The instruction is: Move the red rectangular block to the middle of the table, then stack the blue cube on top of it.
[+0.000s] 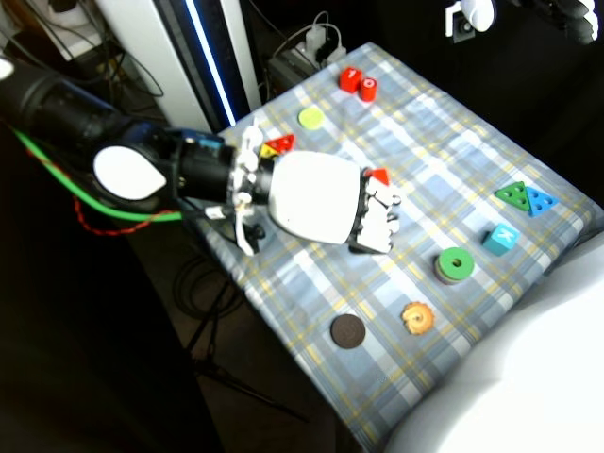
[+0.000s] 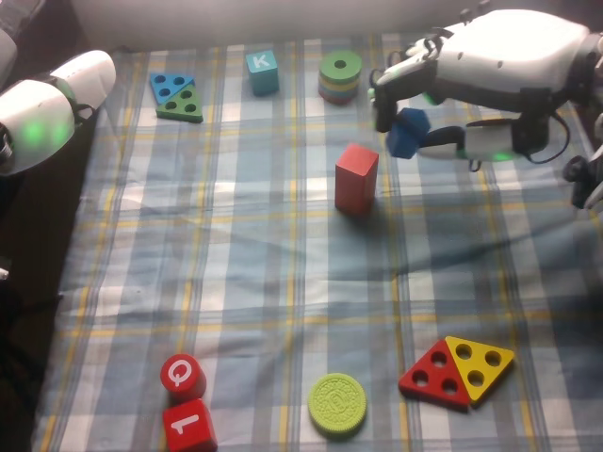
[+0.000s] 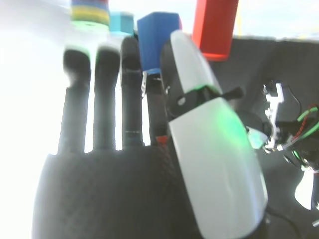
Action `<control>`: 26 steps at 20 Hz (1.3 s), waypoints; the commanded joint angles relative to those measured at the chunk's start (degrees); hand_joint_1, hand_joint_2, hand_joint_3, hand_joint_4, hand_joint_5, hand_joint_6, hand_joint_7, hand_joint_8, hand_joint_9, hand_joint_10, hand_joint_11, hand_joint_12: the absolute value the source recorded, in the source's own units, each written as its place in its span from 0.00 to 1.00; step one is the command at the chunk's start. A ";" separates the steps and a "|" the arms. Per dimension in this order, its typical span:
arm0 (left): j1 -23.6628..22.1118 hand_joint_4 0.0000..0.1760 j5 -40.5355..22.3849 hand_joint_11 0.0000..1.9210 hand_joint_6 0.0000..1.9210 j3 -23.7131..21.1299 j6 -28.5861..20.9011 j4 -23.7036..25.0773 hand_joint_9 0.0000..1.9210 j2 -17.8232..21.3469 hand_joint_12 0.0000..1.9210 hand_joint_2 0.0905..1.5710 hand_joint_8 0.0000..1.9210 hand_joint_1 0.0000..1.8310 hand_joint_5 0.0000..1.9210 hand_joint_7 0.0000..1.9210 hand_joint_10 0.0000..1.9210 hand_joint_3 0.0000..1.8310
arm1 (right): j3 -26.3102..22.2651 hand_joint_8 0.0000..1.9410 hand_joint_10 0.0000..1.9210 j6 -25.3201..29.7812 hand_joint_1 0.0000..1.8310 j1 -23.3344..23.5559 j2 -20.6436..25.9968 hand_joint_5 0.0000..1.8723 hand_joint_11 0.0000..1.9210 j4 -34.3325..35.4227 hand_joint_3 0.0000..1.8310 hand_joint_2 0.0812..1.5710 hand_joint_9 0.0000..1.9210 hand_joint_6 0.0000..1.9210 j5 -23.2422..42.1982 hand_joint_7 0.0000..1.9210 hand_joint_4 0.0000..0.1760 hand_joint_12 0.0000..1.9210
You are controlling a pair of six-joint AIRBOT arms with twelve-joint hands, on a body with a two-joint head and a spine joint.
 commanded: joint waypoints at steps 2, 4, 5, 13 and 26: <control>-0.53 0.58 -6.91 0.00 0.00 0.05 -0.51 1.78 0.00 0.11 0.00 0.94 0.00 0.31 0.00 0.00 0.00 0.00 | -0.84 0.82 0.80 -0.06 0.60 1.76 0.34 0.35 0.02 0.25 0.00 0.83 0.17 0.76 7.92 0.33 0.08 1.00; -0.53 0.58 -6.91 0.00 0.00 0.05 -0.51 1.76 0.00 0.11 0.00 0.94 0.00 0.30 0.00 0.00 0.00 0.00 | -1.45 0.33 0.57 -0.06 0.55 2.34 0.44 0.31 0.00 -0.58 0.00 0.84 0.15 0.81 8.81 0.26 0.00 0.91; -0.54 0.58 -6.91 0.00 0.00 0.06 -0.51 1.76 0.00 0.10 0.00 0.94 0.00 0.30 0.00 0.00 0.00 0.00 | -1.53 0.33 0.57 -0.06 0.55 2.49 0.44 0.31 0.00 -0.80 0.00 0.84 0.15 0.81 8.99 0.26 0.00 0.91; -0.50 0.58 -6.91 0.00 0.00 0.07 -0.51 1.68 0.00 0.08 0.00 0.94 0.00 0.29 0.00 0.00 0.00 0.00 | -2.35 0.75 0.74 -0.04 0.55 2.79 0.44 0.31 0.00 -2.24 0.00 0.87 0.08 0.83 10.02 0.23 0.10 0.94; -0.52 0.54 -6.91 0.00 0.00 0.09 -0.51 1.65 0.00 0.01 0.00 0.94 0.00 0.30 0.00 0.00 0.00 0.00 | -1.64 0.84 0.92 0.12 0.61 2.78 -0.79 0.31 0.19 -3.44 0.00 0.83 0.28 0.77 10.04 0.36 0.00 1.00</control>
